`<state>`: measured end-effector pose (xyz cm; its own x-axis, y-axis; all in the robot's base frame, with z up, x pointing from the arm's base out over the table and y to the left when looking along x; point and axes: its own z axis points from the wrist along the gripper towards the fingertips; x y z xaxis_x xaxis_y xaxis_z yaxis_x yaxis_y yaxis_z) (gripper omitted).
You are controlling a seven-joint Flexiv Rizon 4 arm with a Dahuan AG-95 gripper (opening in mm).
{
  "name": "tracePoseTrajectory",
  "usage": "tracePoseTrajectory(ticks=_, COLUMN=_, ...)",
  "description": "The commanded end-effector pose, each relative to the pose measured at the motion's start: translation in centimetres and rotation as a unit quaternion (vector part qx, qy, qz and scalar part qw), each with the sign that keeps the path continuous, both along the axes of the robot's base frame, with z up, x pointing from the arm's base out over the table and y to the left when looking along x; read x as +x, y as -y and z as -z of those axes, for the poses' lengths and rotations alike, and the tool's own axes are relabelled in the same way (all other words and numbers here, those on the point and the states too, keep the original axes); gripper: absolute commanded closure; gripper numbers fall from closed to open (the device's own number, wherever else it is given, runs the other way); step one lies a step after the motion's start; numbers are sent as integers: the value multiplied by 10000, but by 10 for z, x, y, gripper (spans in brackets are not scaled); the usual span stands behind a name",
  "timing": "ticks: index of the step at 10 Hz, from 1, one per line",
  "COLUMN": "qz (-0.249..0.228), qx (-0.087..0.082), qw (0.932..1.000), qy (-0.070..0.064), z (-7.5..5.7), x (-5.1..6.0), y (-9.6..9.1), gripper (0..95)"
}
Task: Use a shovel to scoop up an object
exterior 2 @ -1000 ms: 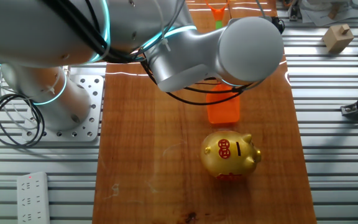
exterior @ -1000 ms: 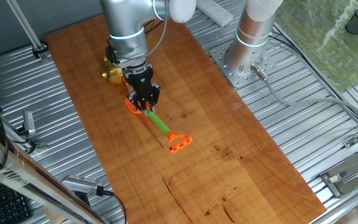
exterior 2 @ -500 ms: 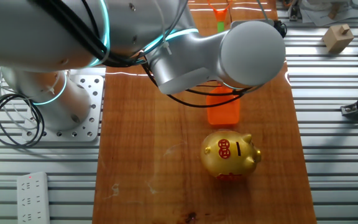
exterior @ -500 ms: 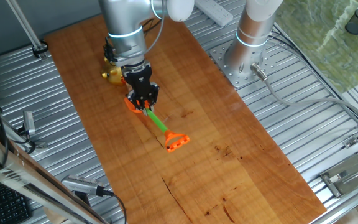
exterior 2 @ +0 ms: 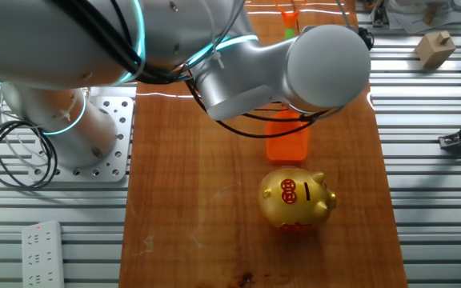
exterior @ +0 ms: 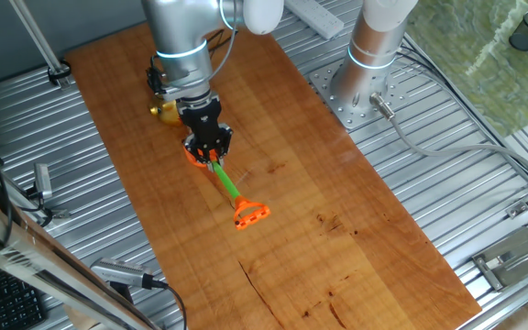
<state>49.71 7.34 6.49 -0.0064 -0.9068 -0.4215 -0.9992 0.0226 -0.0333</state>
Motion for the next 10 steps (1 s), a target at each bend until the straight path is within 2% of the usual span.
tracePoseTrajectory(ticks=1, qz=-5, qx=6, qw=10000, qy=6, z=0, x=0, y=1, gripper=950)
tracePoseTrajectory(ticks=10, qz=-39, qx=75, qw=10000, qy=41, z=0, x=-2, y=8, gripper=950)
